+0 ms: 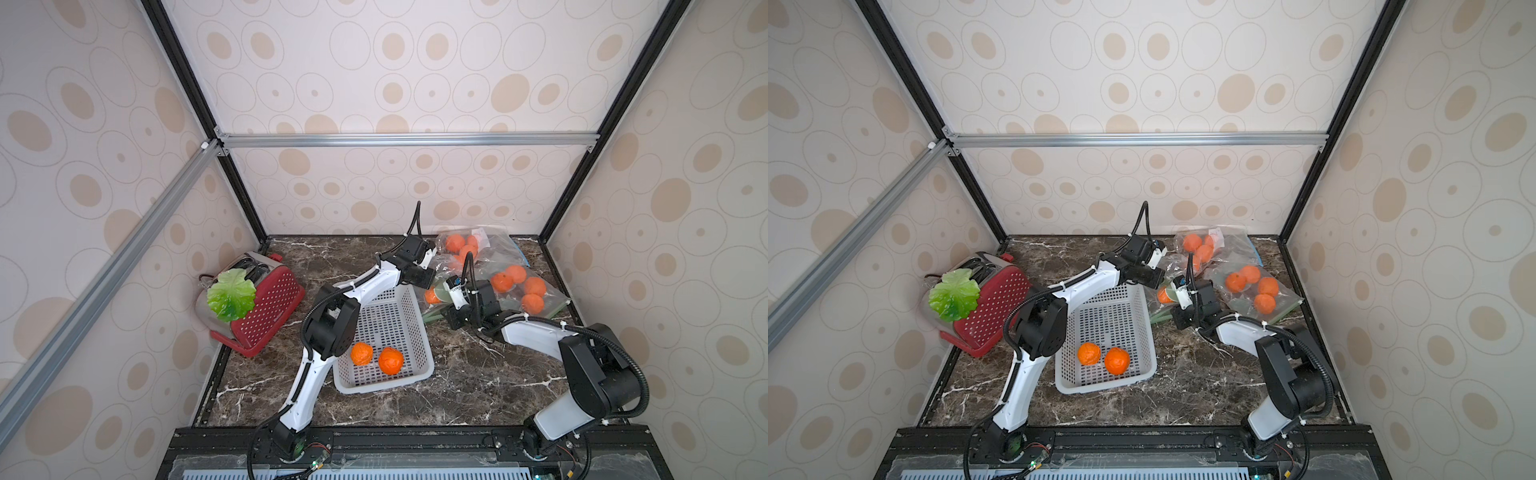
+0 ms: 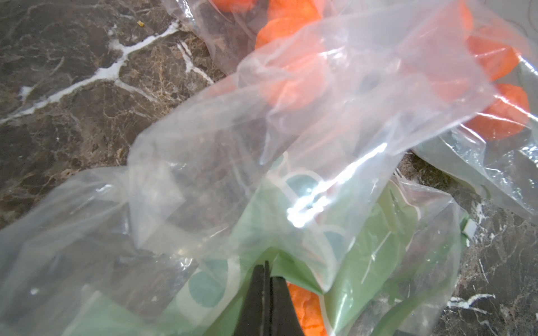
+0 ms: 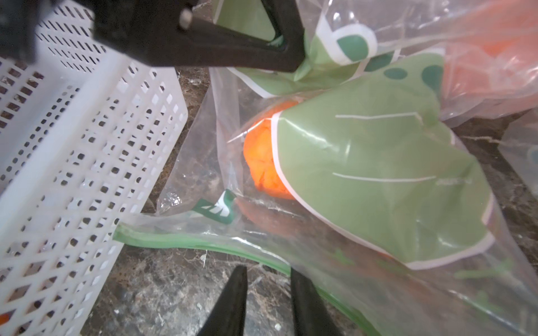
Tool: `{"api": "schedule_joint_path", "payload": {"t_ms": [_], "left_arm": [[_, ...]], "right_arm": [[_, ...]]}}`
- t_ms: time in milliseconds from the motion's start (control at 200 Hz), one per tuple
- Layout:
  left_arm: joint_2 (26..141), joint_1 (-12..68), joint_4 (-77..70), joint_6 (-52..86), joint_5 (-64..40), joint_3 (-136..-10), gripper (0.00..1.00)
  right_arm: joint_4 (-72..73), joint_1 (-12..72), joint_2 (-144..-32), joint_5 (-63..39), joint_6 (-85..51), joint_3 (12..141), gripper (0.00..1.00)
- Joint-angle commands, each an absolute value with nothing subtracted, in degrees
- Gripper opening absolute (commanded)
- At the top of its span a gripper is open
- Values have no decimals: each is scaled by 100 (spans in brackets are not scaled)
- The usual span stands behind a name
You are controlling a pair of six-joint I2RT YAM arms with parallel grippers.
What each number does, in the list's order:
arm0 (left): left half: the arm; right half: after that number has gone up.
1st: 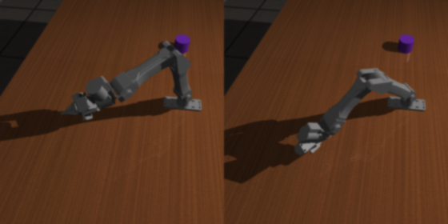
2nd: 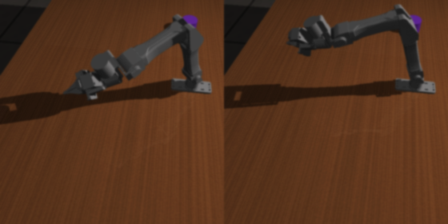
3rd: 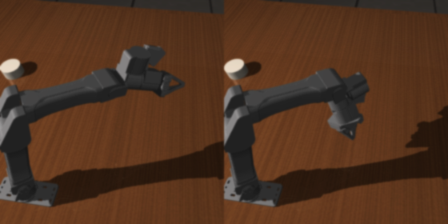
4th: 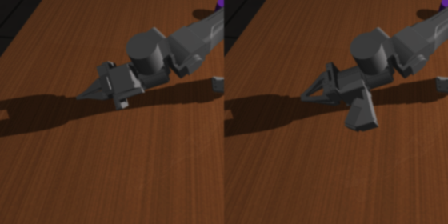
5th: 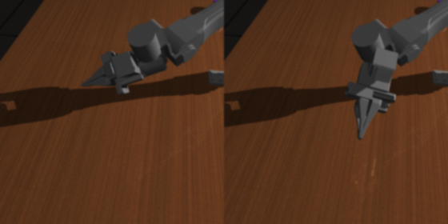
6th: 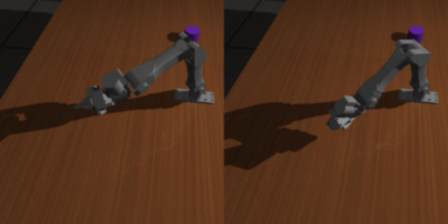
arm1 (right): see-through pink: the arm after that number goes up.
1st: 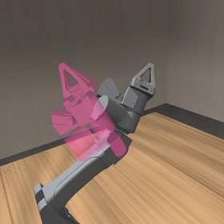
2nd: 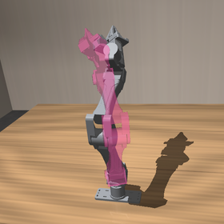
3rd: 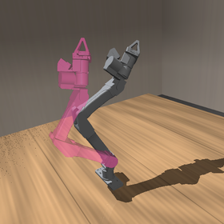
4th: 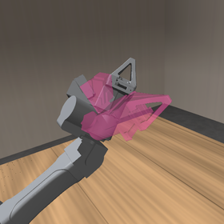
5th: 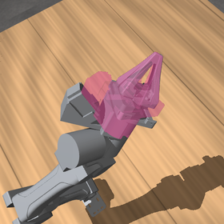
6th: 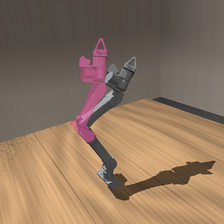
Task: Open the zip-top bag and take out the orange
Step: Pick up the orange from the zipper food storage bag.
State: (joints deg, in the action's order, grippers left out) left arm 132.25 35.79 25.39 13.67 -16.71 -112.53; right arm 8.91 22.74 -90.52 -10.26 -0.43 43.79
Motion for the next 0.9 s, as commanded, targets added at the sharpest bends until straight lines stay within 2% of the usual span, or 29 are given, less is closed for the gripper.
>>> {"api": "schedule_joint_path", "payload": {"t_ms": [0,215,521,691,896], "left_arm": [[13421,3595,2767,1323,-1785,-11170,0],[13430,3595,2795,1336,-1759,-11168,0],[13490,3597,2838,1381,-1755,-11256,0],[13568,3600,2843,1422,-1804,-11294,0],[13761,3595,2917,1490,-1890,-11416,0]], "right_arm": [[822,2262,-9061,-914,-176,4405,27],[776,2273,-9242,-1025,-397,4431,21],[951,2274,-9579,-892,-783,4451,22],[1422,2270,-9685,-599,-1013,4444,23],[2507,2276,-9911,-857,-1286,4401,24]]}}
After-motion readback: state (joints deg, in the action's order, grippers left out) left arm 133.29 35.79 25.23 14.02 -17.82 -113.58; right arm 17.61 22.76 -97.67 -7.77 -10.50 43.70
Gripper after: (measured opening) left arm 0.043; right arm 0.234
